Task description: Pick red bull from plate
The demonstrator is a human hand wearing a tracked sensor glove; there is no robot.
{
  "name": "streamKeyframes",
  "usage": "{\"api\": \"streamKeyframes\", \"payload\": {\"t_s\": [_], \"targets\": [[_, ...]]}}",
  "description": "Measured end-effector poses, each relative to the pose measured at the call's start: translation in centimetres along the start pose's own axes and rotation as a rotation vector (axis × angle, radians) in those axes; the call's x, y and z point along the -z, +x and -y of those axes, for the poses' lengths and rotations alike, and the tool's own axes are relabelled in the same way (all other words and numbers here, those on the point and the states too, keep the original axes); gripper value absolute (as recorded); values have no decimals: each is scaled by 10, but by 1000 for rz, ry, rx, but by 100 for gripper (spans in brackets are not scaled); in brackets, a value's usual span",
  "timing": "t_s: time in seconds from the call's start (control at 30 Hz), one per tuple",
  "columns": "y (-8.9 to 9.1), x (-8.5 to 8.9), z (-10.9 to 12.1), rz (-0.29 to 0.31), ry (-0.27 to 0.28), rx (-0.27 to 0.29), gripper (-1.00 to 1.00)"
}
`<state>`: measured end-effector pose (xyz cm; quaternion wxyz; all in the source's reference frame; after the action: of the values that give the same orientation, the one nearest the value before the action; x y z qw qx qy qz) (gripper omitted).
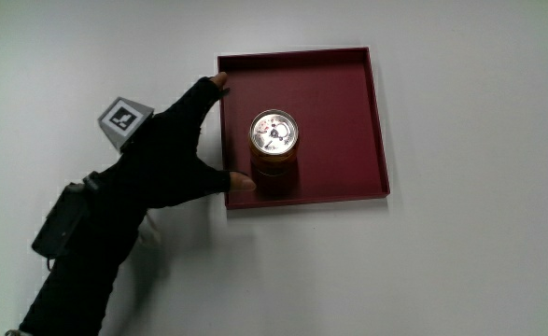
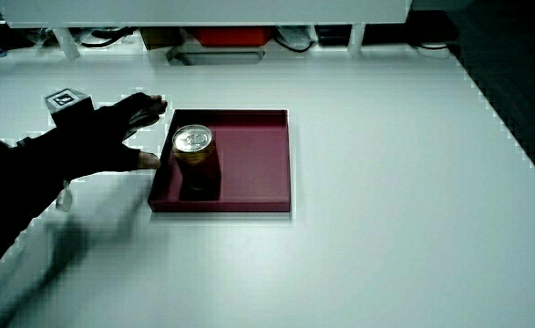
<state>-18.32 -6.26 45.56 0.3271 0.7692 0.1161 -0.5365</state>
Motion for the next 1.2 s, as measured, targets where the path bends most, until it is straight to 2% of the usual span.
{"api": "streamKeyframes", "payload": {"t_s": [0.03, 0.07, 0.13, 0.2, 0.23, 0.27, 0.4, 0.5, 0.57, 0.67, 0.83, 0.9, 1.0, 1.2], "targets": [[-2, 3, -4, 21, 0, 15, 0], [-1, 6, -6, 26, -6, -8, 0], [-2, 13, -13, 42, -9, -12, 0], [-3, 18, -19, 34, -16, 8, 0], [-6, 19, -22, 6, -13, 6, 0], [-7, 21, -24, 21, -17, 14, 0], [-7, 27, -31, 15, -18, -2, 0], [-8, 32, -36, 21, -15, 14, 0], [-11, 34, -39, -1, -13, 15, 0], [-9, 36, -40, -7, -14, 3, 0], [-9, 38, -42, -27, -14, 14, 0], [-8, 39, -41, -15, -11, 15, 0], [-8, 39, -41, -41, 3, 24, 0], [-5, 39, -40, -66, 53, 36, 24]]}}
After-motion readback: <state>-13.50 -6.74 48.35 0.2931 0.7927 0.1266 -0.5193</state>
